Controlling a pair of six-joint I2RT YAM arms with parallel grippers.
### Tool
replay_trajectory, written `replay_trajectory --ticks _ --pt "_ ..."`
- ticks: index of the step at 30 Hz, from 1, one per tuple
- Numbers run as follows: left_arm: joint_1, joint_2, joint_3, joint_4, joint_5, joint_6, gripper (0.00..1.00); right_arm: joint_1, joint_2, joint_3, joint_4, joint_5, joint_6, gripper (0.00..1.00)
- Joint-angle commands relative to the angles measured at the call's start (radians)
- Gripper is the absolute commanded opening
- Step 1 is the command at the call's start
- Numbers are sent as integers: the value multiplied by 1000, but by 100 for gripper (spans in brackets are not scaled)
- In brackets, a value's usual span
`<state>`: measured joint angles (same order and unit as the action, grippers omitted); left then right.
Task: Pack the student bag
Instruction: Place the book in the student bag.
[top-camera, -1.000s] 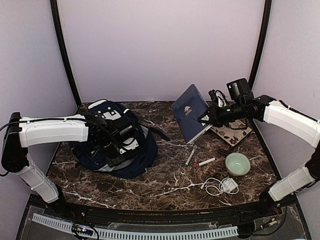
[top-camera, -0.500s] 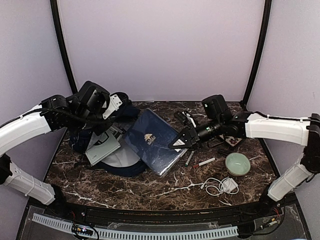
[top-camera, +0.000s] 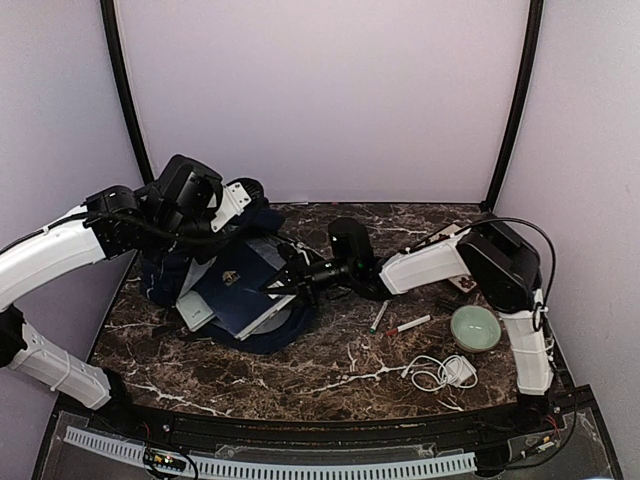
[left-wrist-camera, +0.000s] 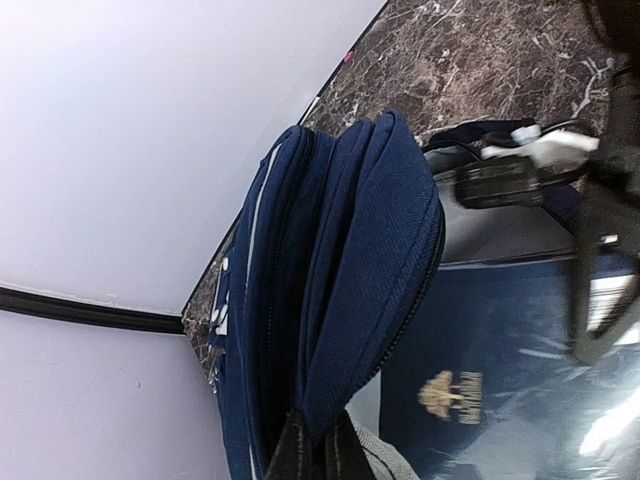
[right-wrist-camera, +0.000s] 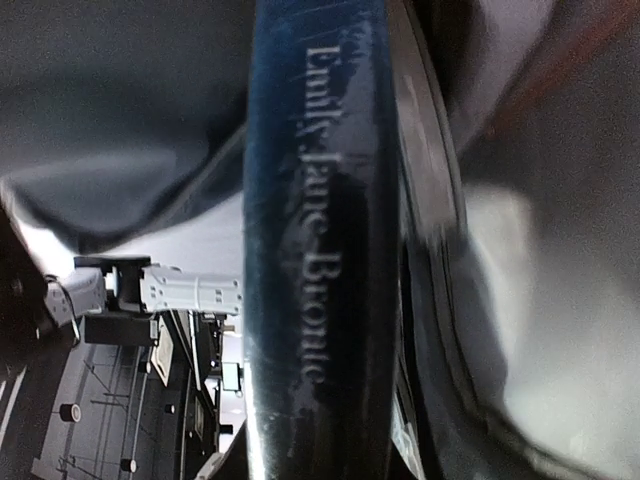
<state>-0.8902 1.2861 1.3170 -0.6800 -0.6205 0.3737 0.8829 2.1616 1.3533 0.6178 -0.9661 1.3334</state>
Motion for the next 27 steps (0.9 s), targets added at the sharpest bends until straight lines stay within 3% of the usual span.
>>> replay_trajectory --ticks 1,3,8,11,13,19,27 --pt "-13 -65 81 158 88 -13 0 7 146 288 278 89 190 0" --pt "-15 -79 71 170 137 -27 0 15 229 454 154 126 158 6" --pt "-16 -111 33 216 175 -44 0 10 308 640 -200 267 -34 42" --pt "-15 -124 13 224 139 -43 0 7 237 640 -510 397 -315 70" --pt "-15 -126 3 224 127 -42 0 6 167 603 -635 471 -434 96" --pt "-10 -112 -12 243 92 -47 0 8 -46 481 -920 631 -670 100" --pt "-3 -109 -35 259 122 -68 0 1 -233 298 -1151 746 -826 100"
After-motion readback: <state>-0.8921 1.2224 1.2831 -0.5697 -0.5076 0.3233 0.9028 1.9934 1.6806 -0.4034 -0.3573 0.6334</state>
